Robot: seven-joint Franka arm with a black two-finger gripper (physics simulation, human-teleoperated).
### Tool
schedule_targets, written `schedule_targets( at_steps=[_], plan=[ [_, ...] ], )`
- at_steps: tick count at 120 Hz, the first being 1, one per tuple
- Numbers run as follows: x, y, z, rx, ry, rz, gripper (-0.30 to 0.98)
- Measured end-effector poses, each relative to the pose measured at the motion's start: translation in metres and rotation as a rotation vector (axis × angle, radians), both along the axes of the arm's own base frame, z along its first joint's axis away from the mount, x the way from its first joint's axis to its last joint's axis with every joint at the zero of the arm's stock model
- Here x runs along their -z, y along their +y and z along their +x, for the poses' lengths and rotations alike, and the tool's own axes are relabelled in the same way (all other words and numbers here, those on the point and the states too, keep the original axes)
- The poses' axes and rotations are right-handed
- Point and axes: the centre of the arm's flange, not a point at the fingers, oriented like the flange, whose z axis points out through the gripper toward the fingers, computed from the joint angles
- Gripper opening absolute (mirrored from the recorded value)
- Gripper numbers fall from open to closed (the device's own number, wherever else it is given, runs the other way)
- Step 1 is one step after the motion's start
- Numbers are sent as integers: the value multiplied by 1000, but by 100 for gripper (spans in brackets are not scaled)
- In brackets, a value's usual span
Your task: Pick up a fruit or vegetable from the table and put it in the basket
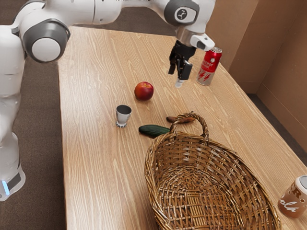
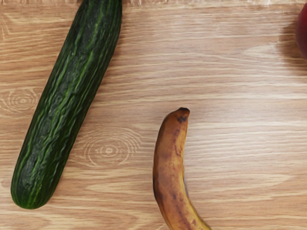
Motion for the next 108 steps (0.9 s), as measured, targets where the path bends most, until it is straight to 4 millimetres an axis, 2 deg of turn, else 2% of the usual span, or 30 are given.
schedule_targets(
  at_steps=[11,21,57,86,108],
  plan=[
    [27,-8,-15,45,41,-2,69],
    [54,-25,-17,116,65,4,69],
    [114,-73,-16,337,60,2,69],
    [156,-79,-19,415,65,-5,69],
    [174,-79,-20,449,65,-9,69]
  ],
)
